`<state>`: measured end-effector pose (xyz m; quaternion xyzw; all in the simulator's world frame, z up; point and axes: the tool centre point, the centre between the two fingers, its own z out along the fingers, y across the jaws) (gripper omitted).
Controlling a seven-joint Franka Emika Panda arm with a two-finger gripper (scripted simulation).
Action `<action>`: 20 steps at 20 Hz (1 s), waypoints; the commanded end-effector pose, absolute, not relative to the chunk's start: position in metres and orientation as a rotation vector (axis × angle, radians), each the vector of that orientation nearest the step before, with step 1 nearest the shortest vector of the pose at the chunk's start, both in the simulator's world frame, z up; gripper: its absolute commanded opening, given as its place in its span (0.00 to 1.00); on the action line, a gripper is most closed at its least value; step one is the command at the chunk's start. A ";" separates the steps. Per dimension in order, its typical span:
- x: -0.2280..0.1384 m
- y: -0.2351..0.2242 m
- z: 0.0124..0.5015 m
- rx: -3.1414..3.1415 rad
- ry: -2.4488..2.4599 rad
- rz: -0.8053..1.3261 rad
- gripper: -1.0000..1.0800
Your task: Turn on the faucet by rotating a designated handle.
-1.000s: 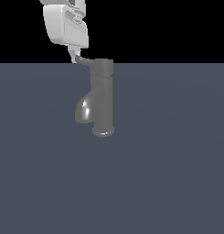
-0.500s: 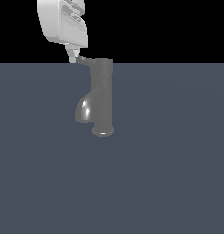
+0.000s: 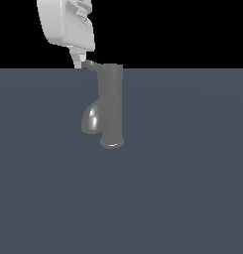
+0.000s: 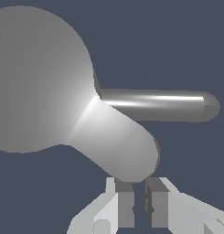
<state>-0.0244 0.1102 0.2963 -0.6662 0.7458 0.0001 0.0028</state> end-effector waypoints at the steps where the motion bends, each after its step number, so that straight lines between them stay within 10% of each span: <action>1: -0.028 0.089 0.296 -2.066 2.364 -0.001 0.00; 20: -0.038 0.033 0.297 -2.089 2.344 0.000 0.00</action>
